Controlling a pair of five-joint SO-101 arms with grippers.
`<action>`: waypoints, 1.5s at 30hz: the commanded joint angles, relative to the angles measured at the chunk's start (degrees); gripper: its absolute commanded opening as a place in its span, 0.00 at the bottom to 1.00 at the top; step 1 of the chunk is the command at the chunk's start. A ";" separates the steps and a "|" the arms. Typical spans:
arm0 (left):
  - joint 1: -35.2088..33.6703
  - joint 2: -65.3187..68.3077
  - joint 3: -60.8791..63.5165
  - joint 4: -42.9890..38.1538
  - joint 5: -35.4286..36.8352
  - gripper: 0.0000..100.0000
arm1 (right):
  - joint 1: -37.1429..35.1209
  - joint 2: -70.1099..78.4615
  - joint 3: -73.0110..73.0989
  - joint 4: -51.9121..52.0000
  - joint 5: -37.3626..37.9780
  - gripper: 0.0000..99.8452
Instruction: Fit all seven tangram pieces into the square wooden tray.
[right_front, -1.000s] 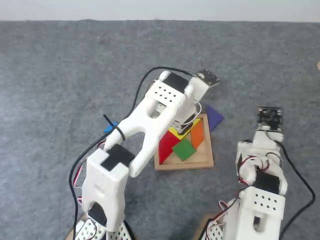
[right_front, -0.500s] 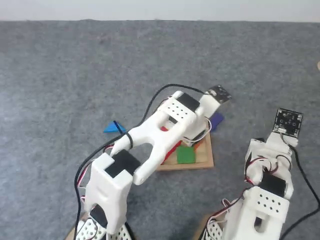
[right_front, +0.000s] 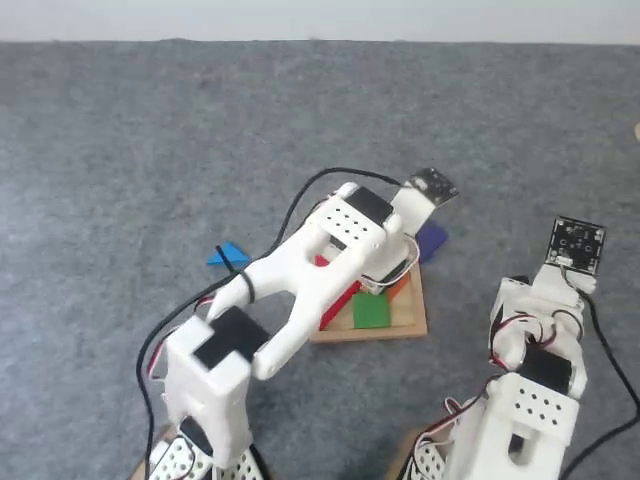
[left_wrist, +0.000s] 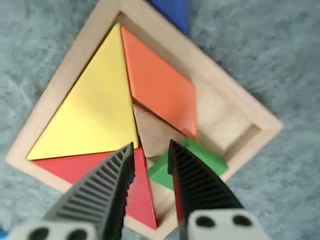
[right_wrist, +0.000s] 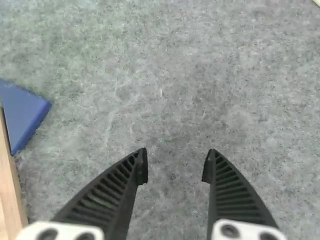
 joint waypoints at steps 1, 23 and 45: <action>0.62 -9.05 0.31 0.62 1.05 0.11 | -0.31 -1.19 -0.70 -0.92 -0.35 0.19; 4.22 -11.34 23.16 -12.31 -2.81 0.11 | -0.31 -1.19 -0.70 -0.84 -0.35 0.19; -0.44 -22.24 18.51 -8.79 -2.90 0.11 | -1.45 -1.19 -0.53 -1.01 -0.26 0.19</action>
